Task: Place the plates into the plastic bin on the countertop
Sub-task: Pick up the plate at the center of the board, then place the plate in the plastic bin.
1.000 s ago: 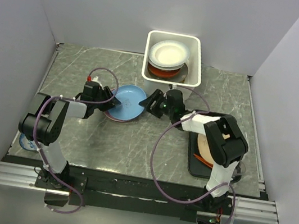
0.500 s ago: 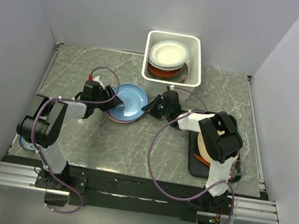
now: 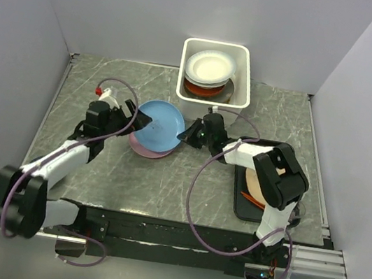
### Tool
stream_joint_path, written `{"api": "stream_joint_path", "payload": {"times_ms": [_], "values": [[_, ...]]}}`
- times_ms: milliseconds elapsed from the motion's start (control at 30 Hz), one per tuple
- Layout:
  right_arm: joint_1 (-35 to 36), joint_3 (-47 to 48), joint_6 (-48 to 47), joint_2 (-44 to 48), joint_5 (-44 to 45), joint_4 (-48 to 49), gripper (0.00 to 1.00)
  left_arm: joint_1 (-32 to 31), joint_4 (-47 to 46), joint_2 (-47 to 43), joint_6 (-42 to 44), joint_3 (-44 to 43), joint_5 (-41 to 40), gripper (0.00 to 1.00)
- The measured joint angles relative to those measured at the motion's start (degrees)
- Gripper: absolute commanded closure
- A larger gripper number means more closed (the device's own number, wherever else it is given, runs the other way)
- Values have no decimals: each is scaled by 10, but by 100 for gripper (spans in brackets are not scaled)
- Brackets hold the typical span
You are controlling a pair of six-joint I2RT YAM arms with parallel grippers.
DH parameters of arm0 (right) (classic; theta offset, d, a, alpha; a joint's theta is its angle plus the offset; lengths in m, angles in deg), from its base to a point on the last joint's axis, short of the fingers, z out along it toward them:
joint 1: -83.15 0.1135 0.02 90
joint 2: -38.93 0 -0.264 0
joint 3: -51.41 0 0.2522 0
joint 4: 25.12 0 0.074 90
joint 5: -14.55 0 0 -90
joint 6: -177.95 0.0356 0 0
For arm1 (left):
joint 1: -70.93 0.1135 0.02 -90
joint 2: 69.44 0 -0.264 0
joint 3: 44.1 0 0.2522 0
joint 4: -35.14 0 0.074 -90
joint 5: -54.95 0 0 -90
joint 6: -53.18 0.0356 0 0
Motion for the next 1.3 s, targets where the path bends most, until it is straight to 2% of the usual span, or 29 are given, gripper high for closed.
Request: {"api": "stream_joint_path", "payload": {"times_ms": [133,533,767,1067,1300], "values": [[0,-11,9,35,0,3,100,1,27,-76,6,0,-36,1],[0,-42,0,165,-4,-23,100,2,111,-215,7,25,-113,1],[0,-45,-33,229,5,-85,100,2,116,-241,-4,53,-122,1],[-41,-37,-57,241,2,-134,100,-1,112,-231,-8,61,-107,1],[-99,64,-74,213,15,-165,100,2,98,-205,-8,85,-107,1]]}}
